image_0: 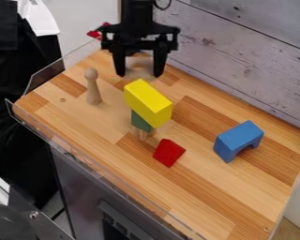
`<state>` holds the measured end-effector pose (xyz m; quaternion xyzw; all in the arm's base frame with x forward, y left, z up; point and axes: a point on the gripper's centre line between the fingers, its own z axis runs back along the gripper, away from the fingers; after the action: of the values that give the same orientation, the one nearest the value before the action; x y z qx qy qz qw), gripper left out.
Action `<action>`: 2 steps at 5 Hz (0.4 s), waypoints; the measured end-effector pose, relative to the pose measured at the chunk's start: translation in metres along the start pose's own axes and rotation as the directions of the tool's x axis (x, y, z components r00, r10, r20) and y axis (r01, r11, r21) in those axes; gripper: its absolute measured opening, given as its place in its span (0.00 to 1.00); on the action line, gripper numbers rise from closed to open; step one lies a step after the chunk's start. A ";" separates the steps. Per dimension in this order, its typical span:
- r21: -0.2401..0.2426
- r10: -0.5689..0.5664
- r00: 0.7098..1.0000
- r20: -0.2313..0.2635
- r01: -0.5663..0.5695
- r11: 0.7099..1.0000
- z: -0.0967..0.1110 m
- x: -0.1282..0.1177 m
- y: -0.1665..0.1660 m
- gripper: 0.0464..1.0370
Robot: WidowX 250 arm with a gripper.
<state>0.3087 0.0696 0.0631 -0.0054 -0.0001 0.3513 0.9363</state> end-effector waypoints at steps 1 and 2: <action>0.010 0.031 0.999 -0.026 -0.031 0.999 -0.021 0.005 0.005 0.75; -0.004 0.057 0.998 -0.037 -0.057 0.998 -0.033 0.013 0.004 0.75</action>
<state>0.3160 0.0811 0.0297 -0.0141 0.0162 0.3777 0.9257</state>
